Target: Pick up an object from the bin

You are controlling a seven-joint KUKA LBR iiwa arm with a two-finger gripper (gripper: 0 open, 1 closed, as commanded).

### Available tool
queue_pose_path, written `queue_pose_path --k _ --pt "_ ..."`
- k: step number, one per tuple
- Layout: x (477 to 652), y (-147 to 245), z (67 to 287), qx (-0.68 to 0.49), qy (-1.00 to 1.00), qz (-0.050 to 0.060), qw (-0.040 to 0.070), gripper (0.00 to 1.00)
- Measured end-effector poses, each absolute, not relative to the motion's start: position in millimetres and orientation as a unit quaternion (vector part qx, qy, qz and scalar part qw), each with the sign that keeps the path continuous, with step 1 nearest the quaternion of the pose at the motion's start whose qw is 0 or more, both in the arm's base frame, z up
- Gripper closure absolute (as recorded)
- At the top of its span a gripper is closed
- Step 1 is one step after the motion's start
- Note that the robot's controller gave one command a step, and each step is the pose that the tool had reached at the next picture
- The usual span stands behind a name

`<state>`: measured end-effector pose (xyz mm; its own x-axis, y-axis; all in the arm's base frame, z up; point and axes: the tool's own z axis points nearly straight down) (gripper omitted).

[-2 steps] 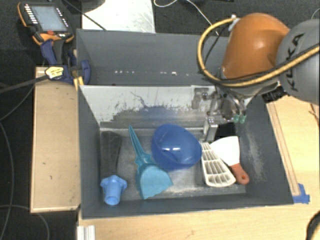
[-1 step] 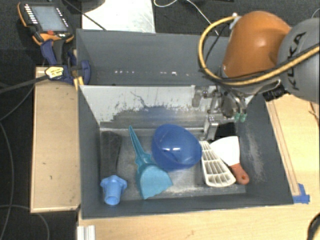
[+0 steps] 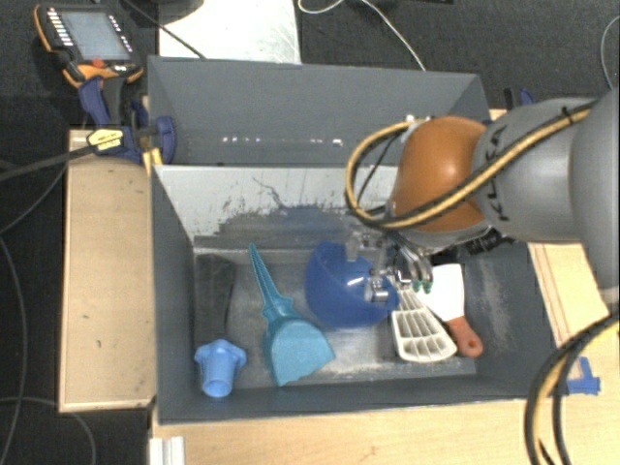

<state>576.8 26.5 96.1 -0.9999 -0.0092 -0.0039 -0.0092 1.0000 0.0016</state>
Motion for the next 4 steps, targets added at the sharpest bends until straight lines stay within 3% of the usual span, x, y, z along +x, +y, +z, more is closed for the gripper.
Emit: queue_pose_path --k 1,2,3,4 --pt "565.9 36.0 164.8 0.034 0.999 0.001 0.006 0.00" --pt "533.0 -22.7 107.2 0.067 0.998 0.001 0.003 0.00" --pt "579.4 32.4 70.6 0.041 0.999 0.002 0.008 0.00" --pt "502.7 -75.3 73.2 0.122 0.992 0.004 0.008 1.00"
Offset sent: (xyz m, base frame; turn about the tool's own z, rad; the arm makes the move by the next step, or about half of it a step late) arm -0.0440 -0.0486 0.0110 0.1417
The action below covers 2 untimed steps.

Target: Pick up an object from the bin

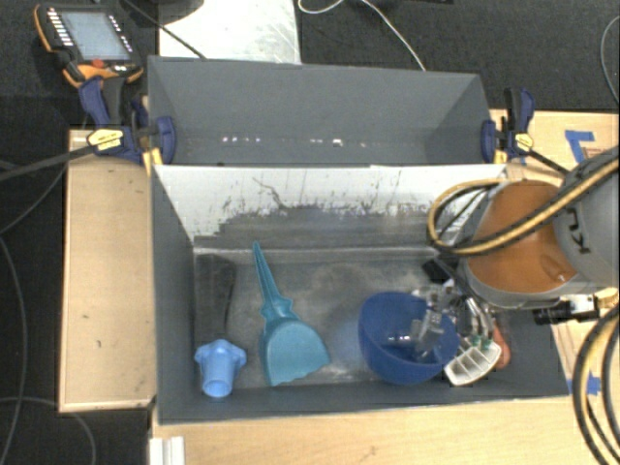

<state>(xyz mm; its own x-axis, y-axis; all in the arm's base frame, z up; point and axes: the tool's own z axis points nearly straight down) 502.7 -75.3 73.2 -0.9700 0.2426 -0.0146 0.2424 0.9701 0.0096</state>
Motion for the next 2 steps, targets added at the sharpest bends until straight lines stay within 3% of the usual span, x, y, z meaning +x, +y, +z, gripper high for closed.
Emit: queue_pose_path --k 2 --pt "502.4 -74.7 75.2 0.121 0.993 0.004 0.007 1.00"
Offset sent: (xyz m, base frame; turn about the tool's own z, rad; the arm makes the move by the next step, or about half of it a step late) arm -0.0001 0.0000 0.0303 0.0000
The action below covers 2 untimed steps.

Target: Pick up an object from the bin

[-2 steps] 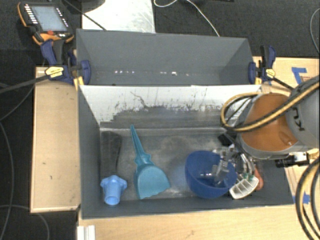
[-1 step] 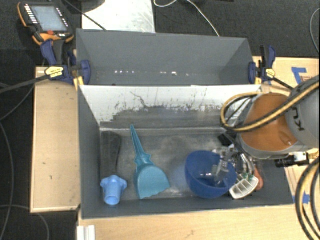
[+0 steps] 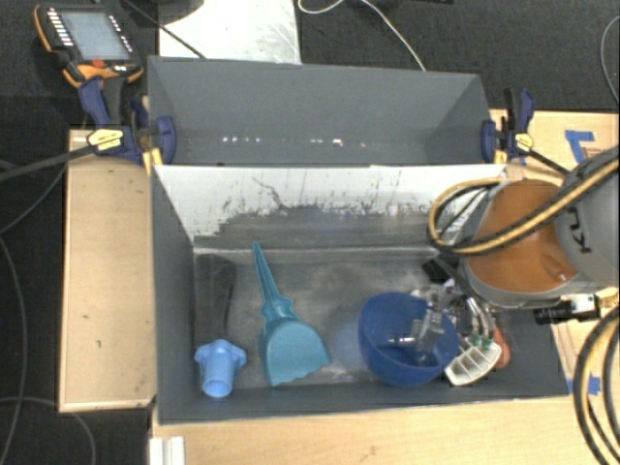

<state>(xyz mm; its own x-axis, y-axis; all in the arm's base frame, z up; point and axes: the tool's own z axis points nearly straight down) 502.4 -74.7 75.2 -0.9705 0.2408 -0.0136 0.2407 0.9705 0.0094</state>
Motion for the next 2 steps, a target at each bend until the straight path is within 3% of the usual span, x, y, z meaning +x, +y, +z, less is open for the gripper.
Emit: queue_pose_path --k 2 --pt "502.0 -75.4 103.3 0.121 0.993 0.003 0.007 1.00"
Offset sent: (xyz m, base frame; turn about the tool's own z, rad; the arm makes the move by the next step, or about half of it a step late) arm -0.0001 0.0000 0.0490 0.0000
